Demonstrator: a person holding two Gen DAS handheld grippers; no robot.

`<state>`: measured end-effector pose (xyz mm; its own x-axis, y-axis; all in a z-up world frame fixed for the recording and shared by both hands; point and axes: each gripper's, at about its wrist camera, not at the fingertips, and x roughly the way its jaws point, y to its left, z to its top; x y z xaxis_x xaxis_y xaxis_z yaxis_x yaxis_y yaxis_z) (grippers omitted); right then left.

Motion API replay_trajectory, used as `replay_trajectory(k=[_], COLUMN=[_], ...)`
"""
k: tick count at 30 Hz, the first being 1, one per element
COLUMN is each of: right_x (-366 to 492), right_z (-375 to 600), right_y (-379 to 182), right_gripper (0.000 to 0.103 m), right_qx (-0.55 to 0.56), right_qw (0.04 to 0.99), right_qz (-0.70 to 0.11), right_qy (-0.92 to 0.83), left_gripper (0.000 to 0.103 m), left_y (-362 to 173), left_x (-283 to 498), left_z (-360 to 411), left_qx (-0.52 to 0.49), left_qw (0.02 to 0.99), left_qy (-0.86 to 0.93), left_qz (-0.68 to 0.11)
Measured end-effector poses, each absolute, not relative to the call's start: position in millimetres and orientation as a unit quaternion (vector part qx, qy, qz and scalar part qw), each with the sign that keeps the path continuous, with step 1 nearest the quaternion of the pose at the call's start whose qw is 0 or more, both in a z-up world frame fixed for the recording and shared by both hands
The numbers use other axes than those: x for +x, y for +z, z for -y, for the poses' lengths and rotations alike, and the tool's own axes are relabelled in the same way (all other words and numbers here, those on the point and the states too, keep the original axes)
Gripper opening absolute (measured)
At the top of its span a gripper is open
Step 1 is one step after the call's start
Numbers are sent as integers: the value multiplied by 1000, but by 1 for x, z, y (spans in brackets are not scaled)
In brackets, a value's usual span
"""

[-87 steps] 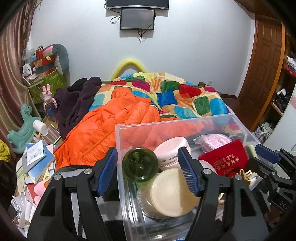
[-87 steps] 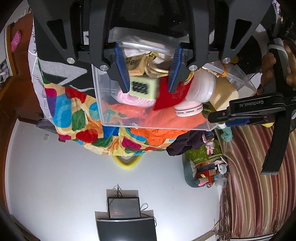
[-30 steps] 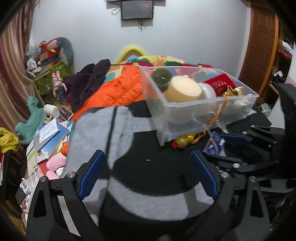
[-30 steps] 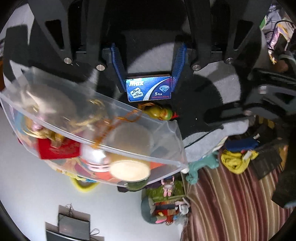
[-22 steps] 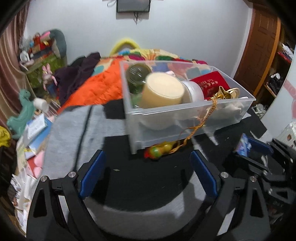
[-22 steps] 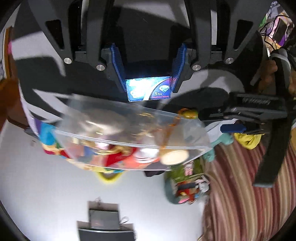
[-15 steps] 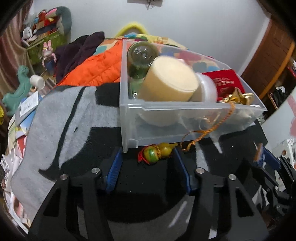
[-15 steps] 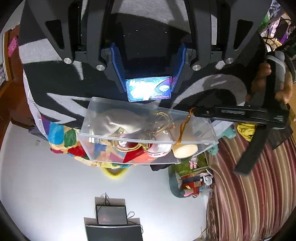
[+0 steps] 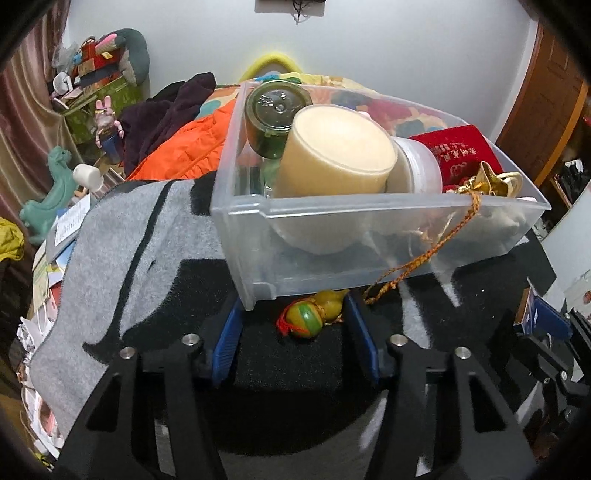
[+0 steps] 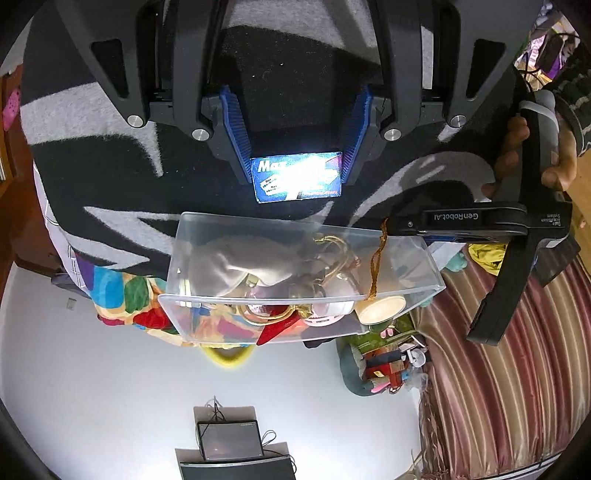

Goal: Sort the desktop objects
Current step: 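Grasp the blue Max card with the right tool while the left tool grasps the yellow-green gourd, then lift and carry the Max card and gourd over the clear box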

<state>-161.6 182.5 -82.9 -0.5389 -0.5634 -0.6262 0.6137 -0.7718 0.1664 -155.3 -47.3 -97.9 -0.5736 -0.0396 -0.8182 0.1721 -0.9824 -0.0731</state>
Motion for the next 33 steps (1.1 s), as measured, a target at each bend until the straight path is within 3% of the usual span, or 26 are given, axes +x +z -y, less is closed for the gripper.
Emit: replay_trajectory(k=[5,8,22,33], right_x=[-160,-161,-160,-152], right_z=[-180,-179,-173,-166], right_y=[-84,-84,-86,-80], right_gripper=[45,45,45,45], right_qx=[344,346,353,345], right_qw=[334,334,343,352], right_qz=[-44,-43,-41,-41], right_qy=[-877,-876,-869,-869], left_gripper=[27,20,19,18], left_y=[-98,-97,-94,-91], left_x=[-148,-140,-112,-107], left_z=[65,68,40,16], left_qx=[458,462,472,445], left_qw=[50,38,-22,-24], left_qy=[-881,-879,-879,-895], left_qz=[-103,-108,-69,25])
